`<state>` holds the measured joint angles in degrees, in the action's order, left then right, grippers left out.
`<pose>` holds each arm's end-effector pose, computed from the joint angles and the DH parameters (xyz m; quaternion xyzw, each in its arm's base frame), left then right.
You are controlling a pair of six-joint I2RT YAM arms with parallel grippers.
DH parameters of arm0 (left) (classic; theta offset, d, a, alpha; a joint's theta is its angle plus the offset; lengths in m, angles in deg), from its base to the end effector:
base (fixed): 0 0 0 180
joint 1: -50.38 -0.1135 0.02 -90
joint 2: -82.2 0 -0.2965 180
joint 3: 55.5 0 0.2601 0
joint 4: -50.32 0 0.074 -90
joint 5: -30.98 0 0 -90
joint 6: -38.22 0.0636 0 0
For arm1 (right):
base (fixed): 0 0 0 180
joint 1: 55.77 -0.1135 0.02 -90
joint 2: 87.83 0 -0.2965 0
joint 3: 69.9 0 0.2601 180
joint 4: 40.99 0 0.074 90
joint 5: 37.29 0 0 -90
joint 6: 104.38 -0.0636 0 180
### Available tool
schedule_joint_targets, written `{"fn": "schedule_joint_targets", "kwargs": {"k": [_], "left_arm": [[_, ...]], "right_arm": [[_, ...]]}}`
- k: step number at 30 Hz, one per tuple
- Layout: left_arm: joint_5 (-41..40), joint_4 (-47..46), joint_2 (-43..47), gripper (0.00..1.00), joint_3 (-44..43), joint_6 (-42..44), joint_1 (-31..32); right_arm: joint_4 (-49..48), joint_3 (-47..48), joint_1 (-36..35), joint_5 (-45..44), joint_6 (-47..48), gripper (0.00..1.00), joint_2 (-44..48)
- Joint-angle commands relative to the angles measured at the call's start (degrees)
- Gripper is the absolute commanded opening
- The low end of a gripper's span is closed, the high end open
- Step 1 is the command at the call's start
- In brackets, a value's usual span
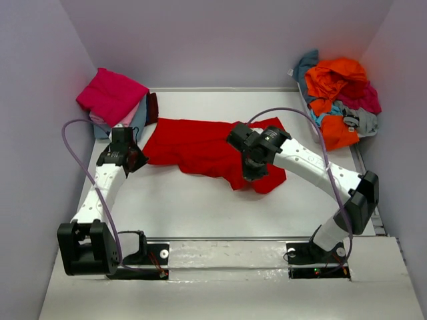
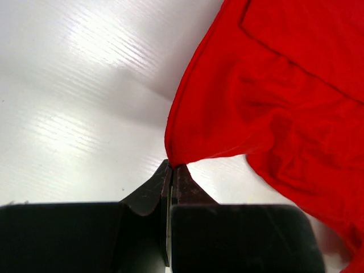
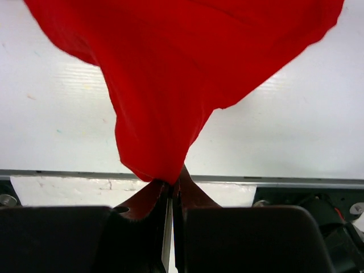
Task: Fold and stack the t-shirts
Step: Fold the tshirt
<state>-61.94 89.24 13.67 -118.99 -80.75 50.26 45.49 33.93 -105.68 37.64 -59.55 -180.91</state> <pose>0.2696 0.0038 0.2711 -0.2407 0.8881 -0.0747 0.3844 0.2218 0.2379 0.3269 -0.0244 0.9835 0.0030 0.1791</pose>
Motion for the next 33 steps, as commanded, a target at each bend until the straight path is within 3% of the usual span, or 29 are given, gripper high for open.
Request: {"fn": "schedule_joint_targets", "kwargs": {"k": [1,14,27,33], "left_arm": [[-2.09,4.55,3.58,0.06,0.67,0.06,-0.32],[-2.70,14.40,6.57,0.06,-2.76,-2.05,-0.32],[-2.80,18.36,9.91,0.06,-4.34,-3.37,-0.32],[-1.30,15.03,5.88,0.06,-4.07,-4.43,-0.32]], "right_arm": [[4.63,-2.86,-0.80,-2.86,-4.66,0.07,5.09],[12.10,-9.63,-0.80,-3.21,-12.57,0.07,15.81],[10.97,-17.46,-0.80,1.79,-17.06,0.07,27.24],[8.16,-12.90,-0.80,1.36,-15.31,0.07,21.99]]}}
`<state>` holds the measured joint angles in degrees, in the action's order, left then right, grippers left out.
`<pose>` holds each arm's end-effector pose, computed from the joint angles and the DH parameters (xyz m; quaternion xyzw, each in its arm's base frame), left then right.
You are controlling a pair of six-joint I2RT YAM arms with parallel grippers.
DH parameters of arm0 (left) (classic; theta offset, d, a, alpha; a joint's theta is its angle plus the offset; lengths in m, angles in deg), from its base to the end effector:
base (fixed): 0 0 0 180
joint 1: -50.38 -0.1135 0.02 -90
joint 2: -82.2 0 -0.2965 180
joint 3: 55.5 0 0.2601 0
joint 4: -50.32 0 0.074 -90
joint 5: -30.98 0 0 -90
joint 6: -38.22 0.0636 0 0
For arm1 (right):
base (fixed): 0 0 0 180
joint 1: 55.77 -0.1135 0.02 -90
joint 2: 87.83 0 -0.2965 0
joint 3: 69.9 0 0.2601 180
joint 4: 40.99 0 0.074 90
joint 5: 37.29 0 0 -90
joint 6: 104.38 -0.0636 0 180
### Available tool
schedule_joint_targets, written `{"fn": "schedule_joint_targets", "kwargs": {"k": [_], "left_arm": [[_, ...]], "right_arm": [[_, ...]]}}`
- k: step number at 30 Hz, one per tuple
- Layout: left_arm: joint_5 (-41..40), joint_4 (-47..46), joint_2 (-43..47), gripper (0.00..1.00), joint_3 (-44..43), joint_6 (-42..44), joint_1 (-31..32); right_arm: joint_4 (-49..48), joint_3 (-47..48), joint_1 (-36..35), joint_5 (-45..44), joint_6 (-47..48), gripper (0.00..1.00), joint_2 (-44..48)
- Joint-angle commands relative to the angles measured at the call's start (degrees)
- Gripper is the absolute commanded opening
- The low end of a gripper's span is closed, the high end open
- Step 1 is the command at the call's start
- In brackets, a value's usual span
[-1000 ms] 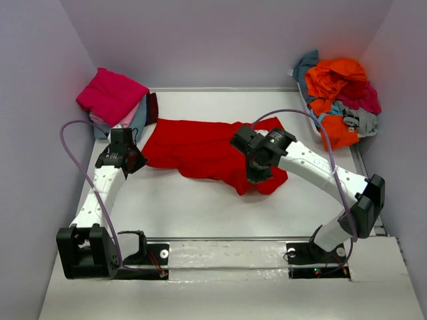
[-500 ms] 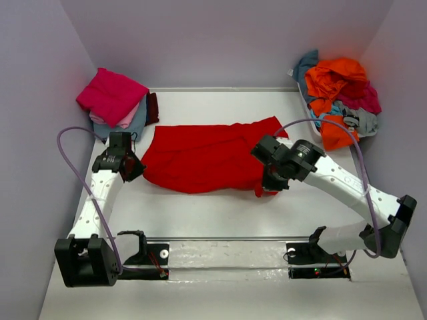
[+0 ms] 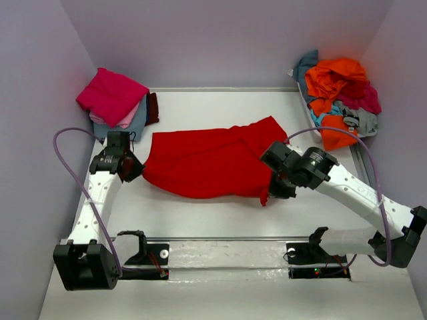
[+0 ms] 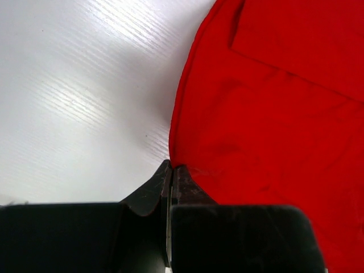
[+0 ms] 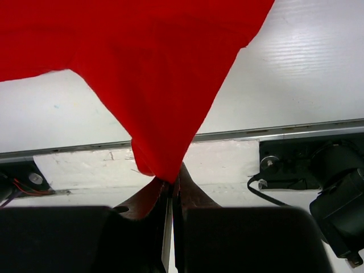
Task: Fold and stack the t-shirts
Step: Fold the tshirt
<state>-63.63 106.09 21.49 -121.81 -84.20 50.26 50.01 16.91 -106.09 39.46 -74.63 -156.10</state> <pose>0.2218 0.0056 0.2920 -0.2763 0.8980 -0.0583 0.3374 0.1375 0.1429 0.3420 0.1025 0.9765 0.0596 0.1800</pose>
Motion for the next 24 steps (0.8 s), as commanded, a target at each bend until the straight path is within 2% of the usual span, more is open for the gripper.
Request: {"fn": "schedule_joint_targets", "kwargs": {"k": [1,12,18,24], "left_arm": [[0.12,-2.09,-2.57,0.06,-1.78,-1.06,-0.32],[-1.11,-4.64,-11.88,0.06,-10.31,-0.45,-0.84],[-0.85,-5.61,-15.66,0.06,-12.24,0.34,-2.51],[-0.06,-7.10,-18.91,0.06,-12.25,0.52,-2.52]], "right_arm": [[3.11,4.40,-0.39,-0.54,-0.05,0.07,-3.53],[-2.34,13.97,-0.39,-11.69,0.40,0.07,-10.39],[-4.37,13.98,1.46,-13.99,1.89,0.07,-11.18],[-5.68,12.67,6.63,-14.17,3.29,0.07,-12.59]]}}
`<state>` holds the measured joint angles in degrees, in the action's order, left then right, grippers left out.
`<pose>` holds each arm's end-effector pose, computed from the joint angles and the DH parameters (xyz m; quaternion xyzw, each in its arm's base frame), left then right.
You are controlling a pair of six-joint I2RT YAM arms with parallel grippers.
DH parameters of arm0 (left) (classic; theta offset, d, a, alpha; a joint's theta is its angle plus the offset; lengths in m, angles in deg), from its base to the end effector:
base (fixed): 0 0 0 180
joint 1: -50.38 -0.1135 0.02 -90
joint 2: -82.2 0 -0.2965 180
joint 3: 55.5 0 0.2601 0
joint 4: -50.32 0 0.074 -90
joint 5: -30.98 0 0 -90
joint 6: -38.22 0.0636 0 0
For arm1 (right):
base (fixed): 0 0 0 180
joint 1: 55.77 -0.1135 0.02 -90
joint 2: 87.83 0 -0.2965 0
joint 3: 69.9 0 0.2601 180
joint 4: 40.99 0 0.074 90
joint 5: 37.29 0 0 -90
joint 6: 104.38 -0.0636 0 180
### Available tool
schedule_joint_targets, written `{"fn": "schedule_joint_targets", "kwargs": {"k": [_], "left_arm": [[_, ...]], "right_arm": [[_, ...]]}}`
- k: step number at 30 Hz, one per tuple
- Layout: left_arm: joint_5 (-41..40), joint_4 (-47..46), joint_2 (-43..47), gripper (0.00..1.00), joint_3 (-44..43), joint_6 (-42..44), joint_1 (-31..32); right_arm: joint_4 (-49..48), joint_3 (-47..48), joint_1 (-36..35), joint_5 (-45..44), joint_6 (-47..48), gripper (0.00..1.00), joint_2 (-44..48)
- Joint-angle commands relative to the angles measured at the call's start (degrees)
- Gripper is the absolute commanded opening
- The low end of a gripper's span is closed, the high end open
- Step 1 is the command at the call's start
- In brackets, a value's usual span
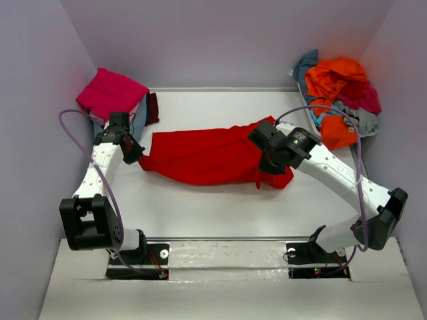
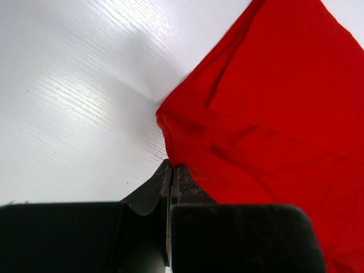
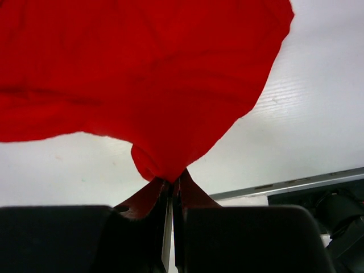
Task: Fold and stack the t-shirts
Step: Fold the tshirt
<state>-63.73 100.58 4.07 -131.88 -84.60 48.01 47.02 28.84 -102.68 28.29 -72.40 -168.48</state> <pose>0.3031 0.0178 0.2874 -0.2983 0.8965 -0.0479 0.3240 0.1998 0.1751 0.3629 0.1299 0.9543 0.0082 0.2690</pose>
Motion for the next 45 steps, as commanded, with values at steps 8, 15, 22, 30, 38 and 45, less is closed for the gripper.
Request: {"fn": "schedule_joint_targets", "kwargs": {"k": [8,15,22,30,38,45], "left_arm": [[0.05,-3.97,-6.68,0.06,-2.96,0.47,-0.27],[-0.48,-5.11,-13.97,0.06,-6.12,0.47,-0.27],[-0.30,-5.90,-20.73,0.06,-12.79,0.04,-0.27],[-0.39,-7.13,-26.10,0.06,-19.04,1.70,-0.27],[1.99,-7.48,-29.54,0.06,-21.85,3.99,2.98],[2.25,-5.47,-33.23,0.06,-23.96,5.83,5.97]], "right_arm": [[-9.01,-0.68,12.10,0.17,6.33,0.07,-3.20],[-14.03,0.11,18.96,3.85,11.69,0.07,-8.47],[-17.19,0.29,22.74,6.93,13.54,0.07,-13.48],[-19.21,0.29,24.86,8.43,14.16,0.07,-17.97],[-19.39,-0.24,25.38,8.34,13.63,0.07,-18.33],[-19.48,-1.56,25.91,8.34,12.76,0.07,-18.15]]}}
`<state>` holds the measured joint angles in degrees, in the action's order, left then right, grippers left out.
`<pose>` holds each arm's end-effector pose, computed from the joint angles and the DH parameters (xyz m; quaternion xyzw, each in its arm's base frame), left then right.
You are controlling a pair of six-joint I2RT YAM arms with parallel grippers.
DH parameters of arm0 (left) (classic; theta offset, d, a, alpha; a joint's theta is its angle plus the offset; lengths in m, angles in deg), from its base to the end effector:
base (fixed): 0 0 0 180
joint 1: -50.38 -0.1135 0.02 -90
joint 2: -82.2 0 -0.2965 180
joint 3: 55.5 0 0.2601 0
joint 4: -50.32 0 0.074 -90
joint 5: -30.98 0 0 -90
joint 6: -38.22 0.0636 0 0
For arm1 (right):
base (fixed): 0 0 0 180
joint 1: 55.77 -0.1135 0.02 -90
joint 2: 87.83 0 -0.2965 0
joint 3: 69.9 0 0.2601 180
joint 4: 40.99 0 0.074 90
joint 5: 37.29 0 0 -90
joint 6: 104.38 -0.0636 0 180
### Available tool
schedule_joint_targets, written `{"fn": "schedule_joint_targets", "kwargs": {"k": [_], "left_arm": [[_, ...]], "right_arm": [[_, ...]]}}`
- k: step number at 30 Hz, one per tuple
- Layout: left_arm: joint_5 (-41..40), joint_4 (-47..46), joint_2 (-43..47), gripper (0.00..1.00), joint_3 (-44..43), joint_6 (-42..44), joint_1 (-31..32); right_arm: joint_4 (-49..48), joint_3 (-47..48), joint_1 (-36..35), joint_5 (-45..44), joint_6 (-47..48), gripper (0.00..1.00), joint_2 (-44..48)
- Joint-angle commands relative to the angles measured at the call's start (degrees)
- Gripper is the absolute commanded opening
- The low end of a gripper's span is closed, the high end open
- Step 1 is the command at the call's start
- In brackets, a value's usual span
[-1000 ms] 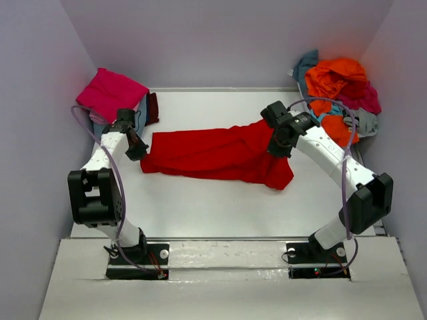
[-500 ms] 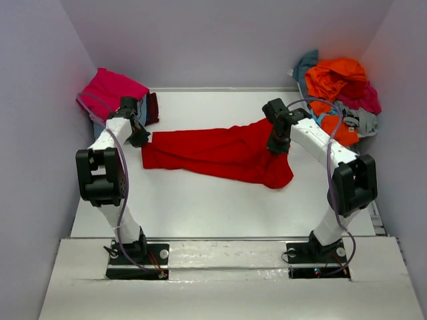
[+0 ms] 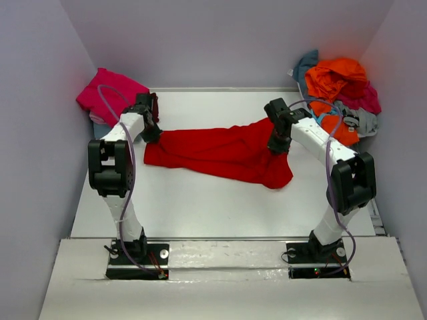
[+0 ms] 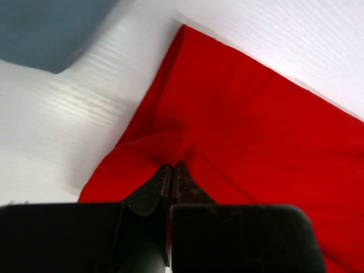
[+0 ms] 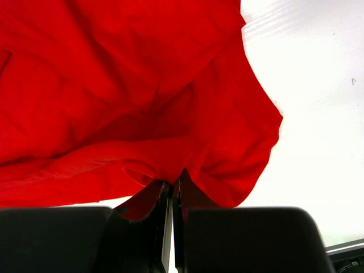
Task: Fold and stack the t-shirts
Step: Fold the tshirt
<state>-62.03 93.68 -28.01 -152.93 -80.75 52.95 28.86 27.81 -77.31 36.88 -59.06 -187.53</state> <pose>0.4524 -0.0170 0.2200 -0.2258 0.9293 -0.0549 0.2870 0.3524 0.1205 0.2683 0.2175 0.9538 -0.0285 0.2052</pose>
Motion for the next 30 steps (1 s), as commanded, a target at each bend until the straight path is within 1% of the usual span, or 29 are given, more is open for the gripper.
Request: {"fn": "schedule_joint_targets", "kwargs": {"k": [1,2,3,4,5,6,7,8,10,14,19,22,26,30], "left_arm": [[0.11,1.88,-1.40,0.07,-3.18,2.25,1.82],[-0.68,1.88,-1.32,0.11,-3.18,2.34,2.52],[-1.47,2.14,-0.97,0.18,-3.09,2.34,2.53],[-2.70,2.50,-0.79,0.31,-2.92,2.08,2.53],[-2.71,2.59,-0.53,0.41,-2.74,1.99,2.53],[-3.49,2.33,0.25,0.58,-2.05,1.73,3.05],[-3.93,2.32,0.70,0.58,-2.04,1.73,3.06],[-5.07,2.15,1.05,0.66,-1.34,1.46,3.06],[-5.78,2.15,2.11,0.73,-0.72,1.29,3.06],[-7.63,2.24,4.12,0.80,0.33,0.67,3.06],[-7.37,2.85,7.63,0.80,1.21,0.93,3.06],[-7.10,3.90,9.22,0.80,1.30,1.81,4.55],[-6.75,8.21,8.79,0.80,0.95,3.04,6.74],[-6.66,9.79,9.05,0.80,1.65,3.57,6.75]], "right_arm": [[-1.49,-0.71,0.53,0.62,-0.58,0.07,0.74],[-1.58,-0.88,0.53,0.80,-0.66,0.07,0.56],[-1.58,-1.06,0.53,0.89,-0.75,0.07,0.47],[-1.49,-1.15,0.53,0.89,-0.75,0.07,0.38],[-1.49,-1.06,0.53,0.89,-0.84,0.07,0.38],[-1.67,-1.23,0.53,0.81,-0.75,0.07,0.30],[-1.67,-1.15,0.53,0.72,-0.75,0.07,0.38],[-1.75,-1.15,0.53,0.63,-0.84,0.07,0.38],[-1.76,-0.97,0.53,0.37,-0.84,0.07,0.56],[-1.75,-0.88,0.53,0.37,-1.02,0.07,0.38],[-2.02,-0.27,0.53,0.02,-1.11,0.07,0.03],[-1.84,1.92,0.53,-0.16,-0.75,0.07,-1.28],[-1.06,6.05,0.53,-0.25,-0.23,0.07,-3.92],[0.09,10.27,1.06,0.37,0.13,0.07,-6.55]]}}
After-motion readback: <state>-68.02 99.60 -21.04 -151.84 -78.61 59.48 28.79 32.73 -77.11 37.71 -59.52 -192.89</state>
